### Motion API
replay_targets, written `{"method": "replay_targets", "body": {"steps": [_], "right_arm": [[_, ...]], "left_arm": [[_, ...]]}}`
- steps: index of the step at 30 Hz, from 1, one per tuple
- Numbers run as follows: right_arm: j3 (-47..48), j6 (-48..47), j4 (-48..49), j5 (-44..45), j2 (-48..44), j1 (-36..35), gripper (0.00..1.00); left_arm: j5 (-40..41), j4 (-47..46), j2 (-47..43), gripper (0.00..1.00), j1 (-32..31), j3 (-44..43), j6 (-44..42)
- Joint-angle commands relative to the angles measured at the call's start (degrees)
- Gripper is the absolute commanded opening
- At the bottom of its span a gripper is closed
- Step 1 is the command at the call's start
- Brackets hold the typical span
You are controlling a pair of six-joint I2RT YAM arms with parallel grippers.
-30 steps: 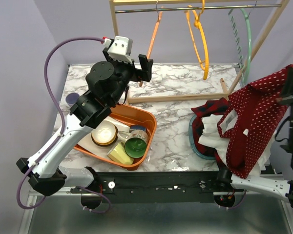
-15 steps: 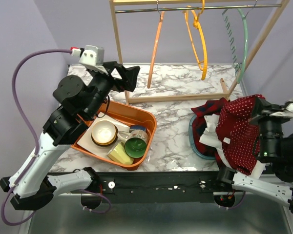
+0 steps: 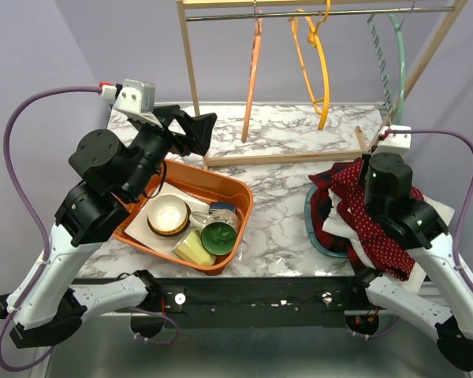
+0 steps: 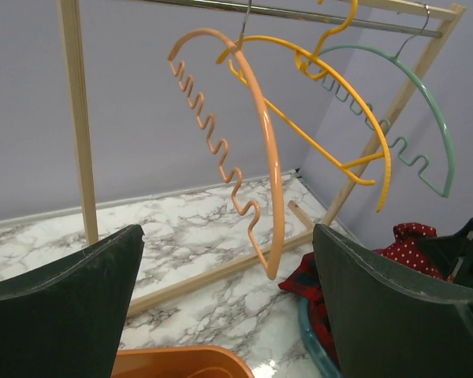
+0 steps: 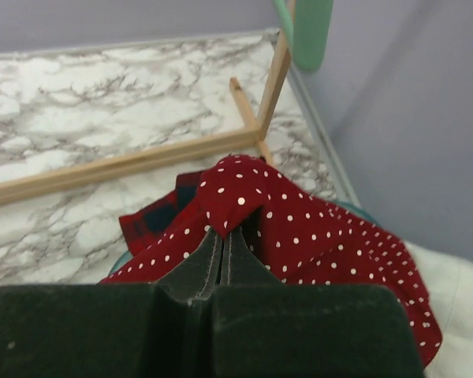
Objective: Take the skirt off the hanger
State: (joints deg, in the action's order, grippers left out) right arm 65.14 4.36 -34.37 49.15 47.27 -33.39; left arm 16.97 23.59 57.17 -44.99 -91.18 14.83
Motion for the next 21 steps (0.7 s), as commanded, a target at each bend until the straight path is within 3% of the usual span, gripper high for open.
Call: {"method": "replay_targets", "body": {"steps": [1, 6, 11, 16, 17, 21], "right_arm": [[-3.5, 15.3, -6.5, -5.8, -6.2, 2.4, 0.01], [-10.5, 31.3, -15.0, 3.1, -10.3, 4.5, 0.01], [-16.9, 50.1, -22.4, 1.5, -9.6, 9.4, 0.01], [-28.4, 57.5, -15.6, -12.6, -8.5, 16.9, 0.01], [-30.1, 57.9, -14.1, -16.1, -7.7, 21.9, 0.01], [-40.5, 59.9, -1.1, -39.1, -1.9, 32.9, 0.01]], "left_arm": [[0.2, 1.8, -1.4, 0.99, 0.3, -1.1, -1.1], [1.2, 1.5, -3.2, 0.99, 0.3, 0.6, -2.3], [1.0, 0.6, -5.4, 0.99, 0.3, 2.6, -2.2], [0.7, -1.4, -7.8, 0.99, 0.3, 5.0, -1.2], [0.7, -1.3, -7.8, 0.99, 0.3, 4.9, -1.2], [1.3, -0.7, -8.2, 0.99, 0.3, 4.5, -1.3]]}}
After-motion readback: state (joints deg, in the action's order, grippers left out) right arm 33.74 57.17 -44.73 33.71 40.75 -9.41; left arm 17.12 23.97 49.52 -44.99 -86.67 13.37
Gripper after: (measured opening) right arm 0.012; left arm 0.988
